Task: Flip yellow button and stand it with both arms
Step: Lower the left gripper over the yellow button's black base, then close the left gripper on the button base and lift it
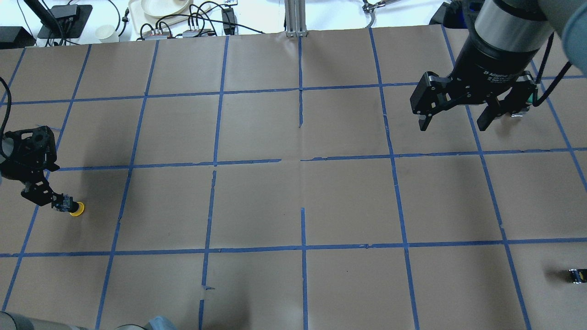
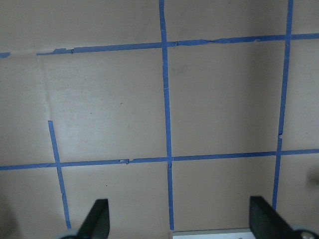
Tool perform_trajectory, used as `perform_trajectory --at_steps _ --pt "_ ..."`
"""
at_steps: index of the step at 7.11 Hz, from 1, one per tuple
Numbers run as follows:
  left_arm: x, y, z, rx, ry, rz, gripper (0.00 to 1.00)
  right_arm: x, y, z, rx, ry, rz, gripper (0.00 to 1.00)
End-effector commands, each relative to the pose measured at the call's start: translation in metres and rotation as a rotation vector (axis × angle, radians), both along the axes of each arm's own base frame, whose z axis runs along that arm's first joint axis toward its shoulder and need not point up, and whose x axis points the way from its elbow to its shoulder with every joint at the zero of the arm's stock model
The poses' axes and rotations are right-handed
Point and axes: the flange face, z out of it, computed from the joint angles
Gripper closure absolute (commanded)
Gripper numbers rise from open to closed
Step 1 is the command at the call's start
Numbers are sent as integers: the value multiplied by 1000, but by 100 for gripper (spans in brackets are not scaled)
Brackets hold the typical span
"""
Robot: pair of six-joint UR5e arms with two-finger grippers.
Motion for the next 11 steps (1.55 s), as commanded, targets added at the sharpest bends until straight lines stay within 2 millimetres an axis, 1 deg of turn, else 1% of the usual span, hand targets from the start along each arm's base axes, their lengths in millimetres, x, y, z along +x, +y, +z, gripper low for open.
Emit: perform_trajectory --at_steps 1,2,3,4,6,9,10,11 --pt "6 18 -16 7 -22 -24 0 0 0 0 1 0 0 0" --pt "10 28 -23 17 -5 -16 1 0 0 0 1 0 0 0" --pt "10 29 -19 14 -12 -23 1 0 0 -1 3 0 0 0" --pt "10 29 -26 18 4 -23 1 -1 0 -1 3 8 11 0" --pt "6 25 -22 -24 36 -25 5 -1 1 -10 18 9 11 0" --pt "7 27 -24 -8 31 -37 8 -1 4 -19 38 13 4 0" --pt "7 27 -23 -9 28 -37 11 -2 5 -21 42 15 5 0" --pt "7 27 -23 -10 29 -37 22 -2 5 -21 43 16 0 0"
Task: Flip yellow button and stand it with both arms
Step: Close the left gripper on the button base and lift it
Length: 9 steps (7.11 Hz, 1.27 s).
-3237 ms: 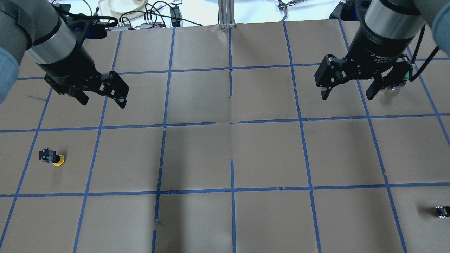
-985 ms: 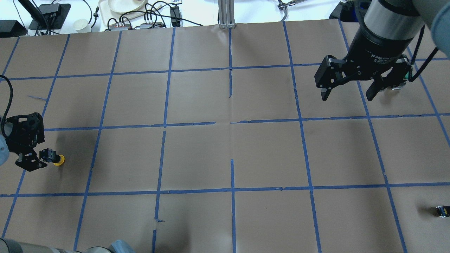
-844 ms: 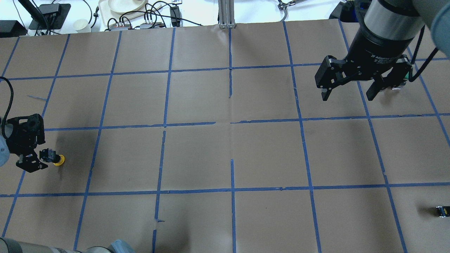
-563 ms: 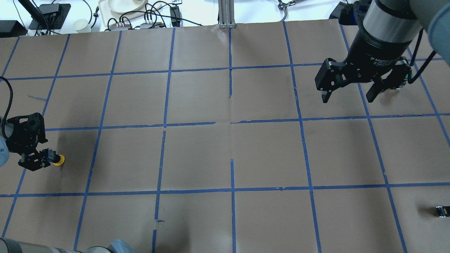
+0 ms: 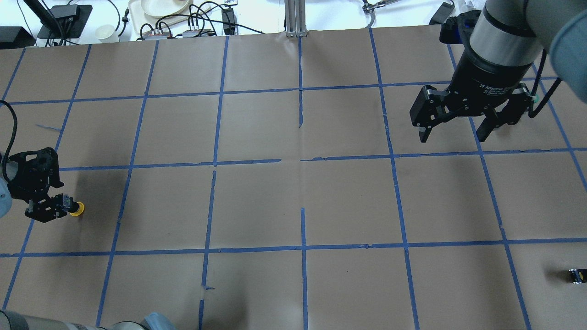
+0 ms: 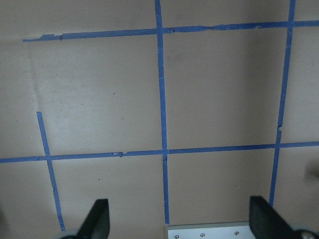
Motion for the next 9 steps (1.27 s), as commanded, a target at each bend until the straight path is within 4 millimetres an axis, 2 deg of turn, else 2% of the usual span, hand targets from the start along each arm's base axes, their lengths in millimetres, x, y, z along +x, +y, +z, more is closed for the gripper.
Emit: perform_trajectory --at_steps 1,2,3,5,6,8,9 --pt "0 0 2 -4 -2 1 41 0 0 -1 2 -2 -5 0" --pt "-1 0 0 -2 3 0 50 1 0 -3 5 -7 -7 0" --pt "-1 1 1 -2 6 1 64 1 1 -2 6 -12 -8 0" --pt "-3 1 6 17 27 13 80 0 1 -1 5 -1 -6 0" --pt "-9 2 14 32 47 23 85 0 1 -2 8 0 -5 0" --pt "-40 0 50 37 220 189 87 0 -1 -4 13 -13 -8 0" --pt "-75 -10 70 55 307 256 87 -2 -3 -5 9 -17 -13 0"
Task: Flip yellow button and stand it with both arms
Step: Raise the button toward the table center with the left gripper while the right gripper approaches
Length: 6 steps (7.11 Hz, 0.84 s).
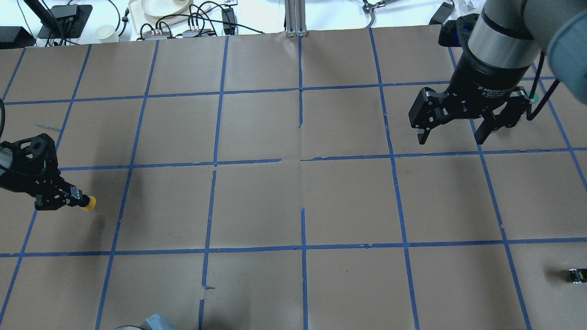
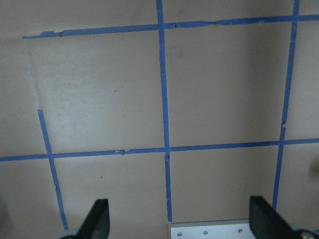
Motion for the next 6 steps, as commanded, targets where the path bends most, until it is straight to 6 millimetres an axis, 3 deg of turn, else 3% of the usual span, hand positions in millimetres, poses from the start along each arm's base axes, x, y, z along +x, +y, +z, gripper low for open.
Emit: perform_trajectory --at_steps 1,4,6 --pt "-66 -17 42 71 195 142 87 3 -5 -2 -3 -50 -27 0" --pt "-162 -35 115 354 593 407 87 38 -14 14 67 -323 -618 0" --pt "-232 -28 141 488 795 459 87 45 -17 20 131 -377 -855 0"
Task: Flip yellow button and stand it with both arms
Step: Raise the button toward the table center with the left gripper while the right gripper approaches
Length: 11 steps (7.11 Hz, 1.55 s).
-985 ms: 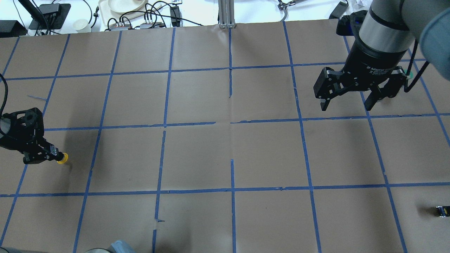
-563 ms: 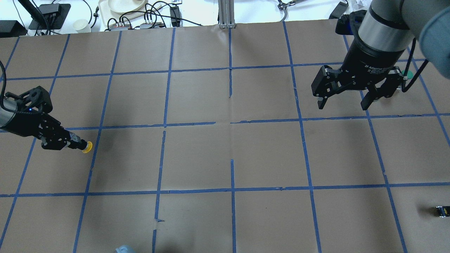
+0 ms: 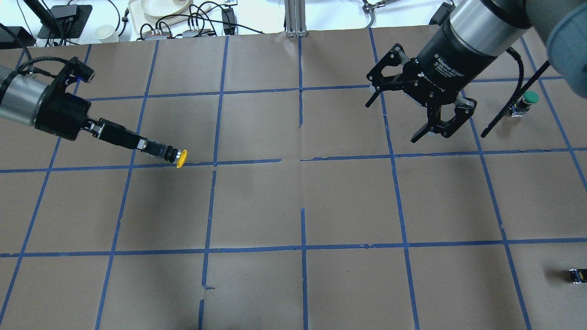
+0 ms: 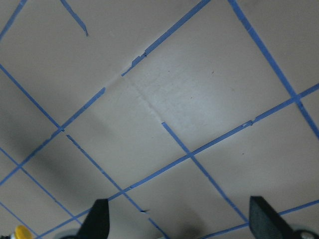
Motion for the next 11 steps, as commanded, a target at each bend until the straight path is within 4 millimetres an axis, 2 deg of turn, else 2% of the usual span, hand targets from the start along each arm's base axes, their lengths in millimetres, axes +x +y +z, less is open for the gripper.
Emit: perform_trajectory --at_steps 1,3,4,6,8,11 --pt "-59 2 25 45 234 100 87 12 -3 7 114 -130 -260 0" --pt "-115 16 45 96 381 162 87 26 -3 18 174 -304 -348 0" --pt "-125 16 50 131 415 200 87 30 -2 22 225 -336 -418 0" --pt "-134 17 55 142 445 222 87 34 1 32 253 -384 -460 0" --pt "-135 16 56 142 448 224 87 44 5 47 319 -514 -496 1" --pt "-142 15 59 151 471 238 87 55 0 40 344 -554 -475 1"
